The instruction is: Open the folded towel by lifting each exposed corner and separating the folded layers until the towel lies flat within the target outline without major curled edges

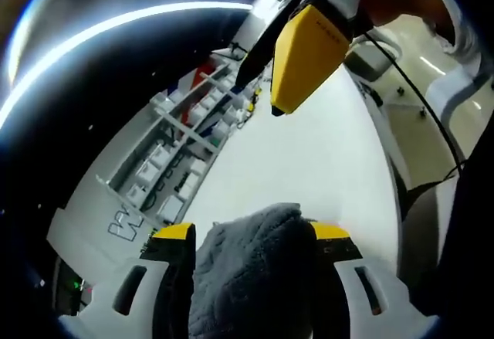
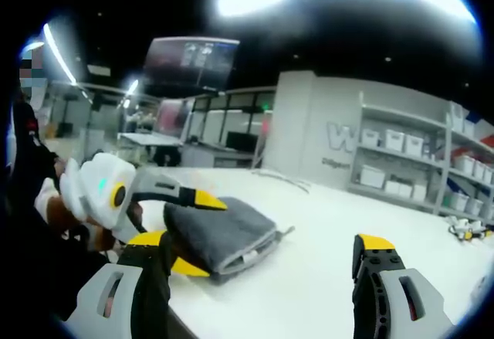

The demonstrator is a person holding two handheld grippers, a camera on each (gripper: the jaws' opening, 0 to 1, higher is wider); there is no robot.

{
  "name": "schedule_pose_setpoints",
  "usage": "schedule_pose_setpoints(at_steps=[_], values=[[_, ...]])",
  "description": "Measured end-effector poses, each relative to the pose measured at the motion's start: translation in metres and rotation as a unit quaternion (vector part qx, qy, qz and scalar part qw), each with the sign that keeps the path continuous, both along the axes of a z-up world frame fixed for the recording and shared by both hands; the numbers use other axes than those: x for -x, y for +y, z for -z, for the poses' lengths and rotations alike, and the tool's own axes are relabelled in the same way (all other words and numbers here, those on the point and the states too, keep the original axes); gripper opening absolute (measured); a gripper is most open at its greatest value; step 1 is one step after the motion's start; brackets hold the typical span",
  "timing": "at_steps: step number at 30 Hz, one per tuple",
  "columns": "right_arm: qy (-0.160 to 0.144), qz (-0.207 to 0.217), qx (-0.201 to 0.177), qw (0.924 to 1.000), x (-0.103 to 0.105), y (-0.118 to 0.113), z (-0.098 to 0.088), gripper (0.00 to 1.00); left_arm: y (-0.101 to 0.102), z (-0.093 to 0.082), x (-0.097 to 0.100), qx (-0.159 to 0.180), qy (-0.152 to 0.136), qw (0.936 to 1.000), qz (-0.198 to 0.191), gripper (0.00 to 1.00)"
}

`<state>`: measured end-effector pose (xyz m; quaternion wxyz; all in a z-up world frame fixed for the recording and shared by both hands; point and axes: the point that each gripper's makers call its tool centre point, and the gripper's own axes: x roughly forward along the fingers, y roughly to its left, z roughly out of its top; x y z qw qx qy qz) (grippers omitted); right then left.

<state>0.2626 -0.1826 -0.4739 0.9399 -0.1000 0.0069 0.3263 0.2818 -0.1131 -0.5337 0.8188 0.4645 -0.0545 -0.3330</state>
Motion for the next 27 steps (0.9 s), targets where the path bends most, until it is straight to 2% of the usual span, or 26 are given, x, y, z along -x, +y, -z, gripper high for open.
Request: schedule_pose_setpoints(at_steps=[2,3,12,19,22,24,27], values=[[-0.001,0.000,0.000,1.0000,0.000,0.000,-0.001,1.00,-0.001,0.001,0.001,-0.002,0.004,1.0000,0.003,0.46],[-0.001,0.000,0.000,1.0000,0.000,0.000,-0.001,1.00,-0.001,0.001,0.001,0.001,0.005,1.0000,0.003,0.45],[0.000,-0.001,0.001,1.0000,0.000,0.000,-0.001,1.00,-0.002,0.001,0.000,-0.014,-0.007,0.9999,0.005,0.44],[0.000,-0.001,-0.004,1.0000,0.000,0.001,-0.002,1.00,-0.003,0.007,0.000,-0.044,-0.016,0.9989,0.006,0.38],[0.000,-0.001,-0.003,1.0000,-0.001,0.000,-0.001,1.00,-0.005,0.009,0.001,-0.053,-0.021,0.9984,0.008,0.37],[0.000,-0.001,-0.003,1.0000,-0.001,0.000,-0.001,1.00,-0.005,0.010,0.000,-0.073,-0.032,0.9968,0.006,0.37],[0.000,-0.001,-0.003,1.0000,-0.001,0.000,-0.001,1.00,-0.007,0.011,0.001,-0.078,-0.036,0.9963,0.008,0.36]])
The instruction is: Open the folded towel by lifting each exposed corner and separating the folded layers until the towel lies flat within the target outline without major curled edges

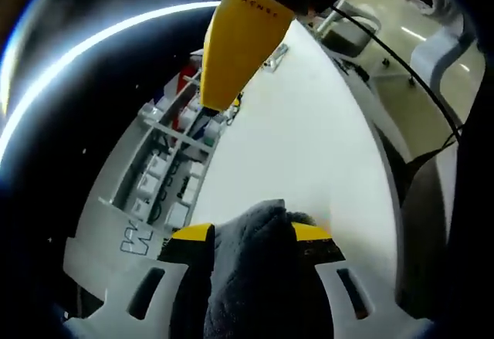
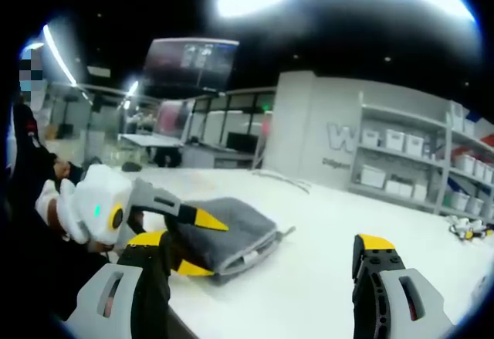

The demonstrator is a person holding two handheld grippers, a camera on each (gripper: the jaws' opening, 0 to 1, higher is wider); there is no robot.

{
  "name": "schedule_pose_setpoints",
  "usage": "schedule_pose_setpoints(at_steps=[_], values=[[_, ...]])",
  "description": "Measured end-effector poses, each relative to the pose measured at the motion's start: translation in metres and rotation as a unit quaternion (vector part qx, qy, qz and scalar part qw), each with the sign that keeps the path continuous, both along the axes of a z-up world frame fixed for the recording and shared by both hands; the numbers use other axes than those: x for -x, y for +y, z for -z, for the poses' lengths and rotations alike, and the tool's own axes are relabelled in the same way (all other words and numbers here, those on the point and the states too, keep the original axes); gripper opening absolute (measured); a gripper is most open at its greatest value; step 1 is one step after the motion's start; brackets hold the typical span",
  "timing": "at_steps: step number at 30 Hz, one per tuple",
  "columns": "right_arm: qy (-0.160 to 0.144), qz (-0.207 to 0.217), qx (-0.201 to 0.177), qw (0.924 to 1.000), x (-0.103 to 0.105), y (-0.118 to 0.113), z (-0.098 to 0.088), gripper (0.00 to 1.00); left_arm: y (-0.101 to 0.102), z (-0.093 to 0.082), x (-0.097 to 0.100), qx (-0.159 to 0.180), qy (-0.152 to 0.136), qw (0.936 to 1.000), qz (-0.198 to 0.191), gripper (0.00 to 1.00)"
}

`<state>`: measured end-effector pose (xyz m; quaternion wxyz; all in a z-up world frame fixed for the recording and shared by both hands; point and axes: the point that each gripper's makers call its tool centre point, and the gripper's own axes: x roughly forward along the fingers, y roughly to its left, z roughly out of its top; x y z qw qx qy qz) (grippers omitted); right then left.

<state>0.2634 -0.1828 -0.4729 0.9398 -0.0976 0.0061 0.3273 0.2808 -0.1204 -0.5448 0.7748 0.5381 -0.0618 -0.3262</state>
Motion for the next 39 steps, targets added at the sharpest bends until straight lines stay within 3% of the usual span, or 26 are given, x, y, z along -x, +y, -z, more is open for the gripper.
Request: schedule_pose_setpoints(at_steps=[11,39], values=[[0.002,-0.001,0.000,1.0000,-0.0004,0.0001,0.0020,1.00,-0.0021,0.0002,-0.0008,-0.023,-0.016,0.9996,-0.002,0.33],[0.003,0.001,-0.001,1.0000,-0.0025,-0.0013,0.0028,0.99,-0.0038,0.0093,-0.0016,-0.027,0.003,0.9996,0.001,0.22]])
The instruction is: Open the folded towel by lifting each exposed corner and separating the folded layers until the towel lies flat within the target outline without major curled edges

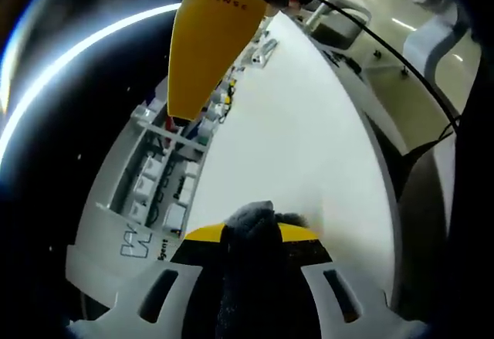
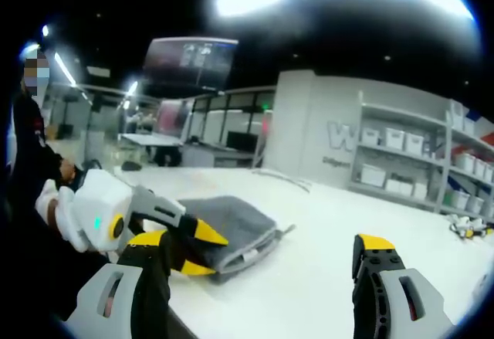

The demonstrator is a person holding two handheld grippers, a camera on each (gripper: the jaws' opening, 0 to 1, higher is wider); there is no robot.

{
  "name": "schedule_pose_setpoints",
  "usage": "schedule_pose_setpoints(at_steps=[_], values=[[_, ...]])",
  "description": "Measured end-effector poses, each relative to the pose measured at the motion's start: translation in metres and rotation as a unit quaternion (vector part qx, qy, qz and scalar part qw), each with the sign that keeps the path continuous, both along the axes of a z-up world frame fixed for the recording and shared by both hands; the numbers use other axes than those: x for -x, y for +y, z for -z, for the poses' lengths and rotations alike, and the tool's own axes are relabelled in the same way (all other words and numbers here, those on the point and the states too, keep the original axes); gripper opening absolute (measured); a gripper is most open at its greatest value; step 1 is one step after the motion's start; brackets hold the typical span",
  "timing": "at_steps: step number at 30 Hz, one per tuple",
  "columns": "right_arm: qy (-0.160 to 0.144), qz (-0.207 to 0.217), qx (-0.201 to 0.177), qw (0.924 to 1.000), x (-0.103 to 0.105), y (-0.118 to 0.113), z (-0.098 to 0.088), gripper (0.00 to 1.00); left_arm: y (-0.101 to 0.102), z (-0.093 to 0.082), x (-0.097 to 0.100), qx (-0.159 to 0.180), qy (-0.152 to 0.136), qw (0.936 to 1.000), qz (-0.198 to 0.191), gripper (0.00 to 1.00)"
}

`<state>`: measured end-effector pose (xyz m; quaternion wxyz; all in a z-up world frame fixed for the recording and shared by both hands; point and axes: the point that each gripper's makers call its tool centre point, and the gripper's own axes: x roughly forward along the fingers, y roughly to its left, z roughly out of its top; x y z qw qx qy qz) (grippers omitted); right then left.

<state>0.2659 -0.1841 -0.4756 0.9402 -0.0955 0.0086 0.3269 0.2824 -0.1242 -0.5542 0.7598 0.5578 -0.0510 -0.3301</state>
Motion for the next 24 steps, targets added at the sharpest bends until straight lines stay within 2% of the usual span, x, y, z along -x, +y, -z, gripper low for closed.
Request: schedule_pose_setpoints(at_steps=[16,24], values=[[0.003,0.000,0.003,1.0000,-0.0003,-0.0001,0.0032,0.99,0.0019,0.0003,0.0009,0.016,0.007,0.9998,-0.004,0.12],[0.002,0.001,0.004,1.0000,0.0001,-0.0008,0.0032,0.99,0.0035,-0.0047,0.0012,0.054,0.018,0.9983,-0.014,0.09]])
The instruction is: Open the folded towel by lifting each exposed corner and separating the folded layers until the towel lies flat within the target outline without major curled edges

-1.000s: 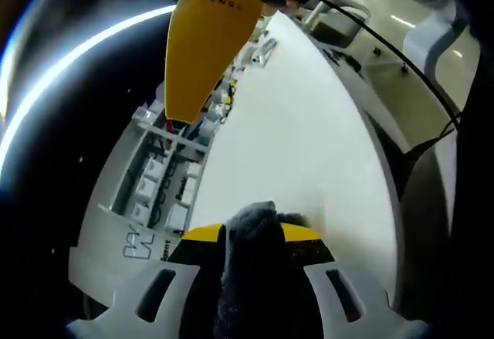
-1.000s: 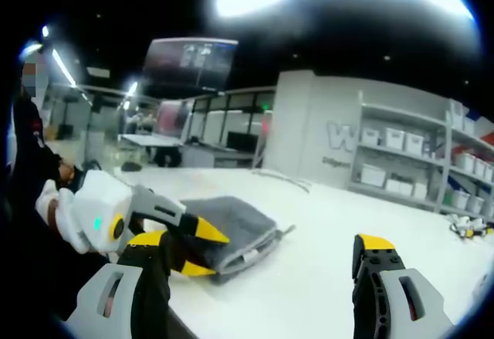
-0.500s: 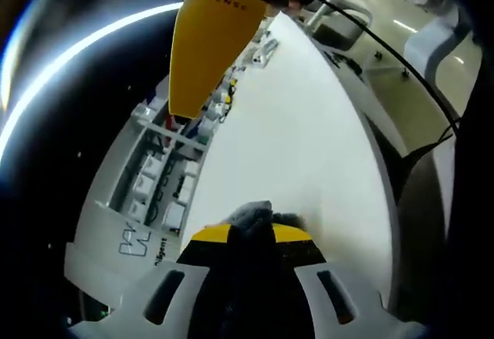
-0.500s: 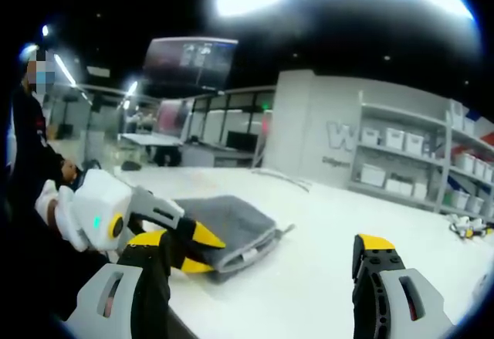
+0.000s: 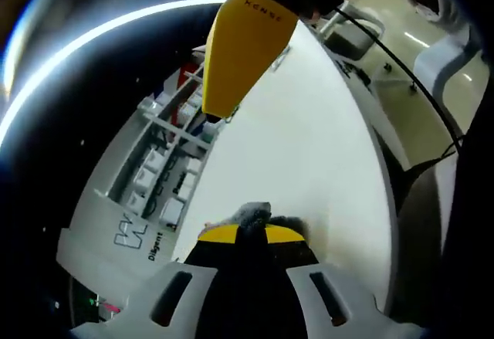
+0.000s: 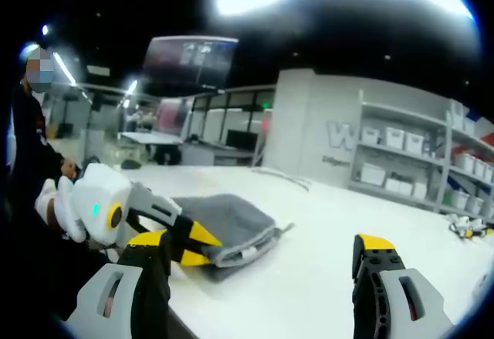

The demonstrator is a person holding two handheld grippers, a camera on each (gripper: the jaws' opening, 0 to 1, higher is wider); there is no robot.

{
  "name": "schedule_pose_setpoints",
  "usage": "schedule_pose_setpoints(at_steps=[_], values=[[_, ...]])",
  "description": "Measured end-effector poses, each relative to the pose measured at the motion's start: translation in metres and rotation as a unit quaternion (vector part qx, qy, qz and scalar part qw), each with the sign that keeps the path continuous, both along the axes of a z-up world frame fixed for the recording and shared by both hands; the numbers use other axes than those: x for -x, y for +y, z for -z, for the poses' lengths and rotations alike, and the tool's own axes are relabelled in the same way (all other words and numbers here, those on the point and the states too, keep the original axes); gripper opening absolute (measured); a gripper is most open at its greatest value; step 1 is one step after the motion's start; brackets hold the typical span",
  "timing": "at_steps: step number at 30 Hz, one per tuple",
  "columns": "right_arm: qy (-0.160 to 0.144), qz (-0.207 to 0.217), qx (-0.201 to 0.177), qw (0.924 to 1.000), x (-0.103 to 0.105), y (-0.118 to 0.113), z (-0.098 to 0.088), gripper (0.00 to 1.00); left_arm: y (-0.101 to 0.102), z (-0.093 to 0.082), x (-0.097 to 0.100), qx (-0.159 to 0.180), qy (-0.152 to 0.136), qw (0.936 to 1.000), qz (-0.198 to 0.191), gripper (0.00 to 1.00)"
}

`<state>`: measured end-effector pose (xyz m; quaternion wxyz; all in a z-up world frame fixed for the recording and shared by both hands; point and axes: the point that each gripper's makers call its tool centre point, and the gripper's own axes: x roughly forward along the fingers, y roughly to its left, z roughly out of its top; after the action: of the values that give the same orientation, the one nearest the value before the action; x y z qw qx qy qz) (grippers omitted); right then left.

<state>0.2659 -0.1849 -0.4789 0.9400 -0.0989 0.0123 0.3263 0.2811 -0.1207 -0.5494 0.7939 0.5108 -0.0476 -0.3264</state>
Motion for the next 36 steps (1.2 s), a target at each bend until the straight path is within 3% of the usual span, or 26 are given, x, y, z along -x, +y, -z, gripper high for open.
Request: schedule_pose_setpoints(at_steps=[28,36], values=[[0.007,-0.006,0.017,0.9998,-0.001,0.003,0.007,0.99,0.005,-0.023,-0.001,0.103,-0.002,0.9946,-0.018,0.08],[0.009,-0.009,0.025,0.9996,-0.001,0.005,0.011,0.99,0.008,-0.029,0.000,0.115,-0.007,0.9931,-0.022,0.08]])
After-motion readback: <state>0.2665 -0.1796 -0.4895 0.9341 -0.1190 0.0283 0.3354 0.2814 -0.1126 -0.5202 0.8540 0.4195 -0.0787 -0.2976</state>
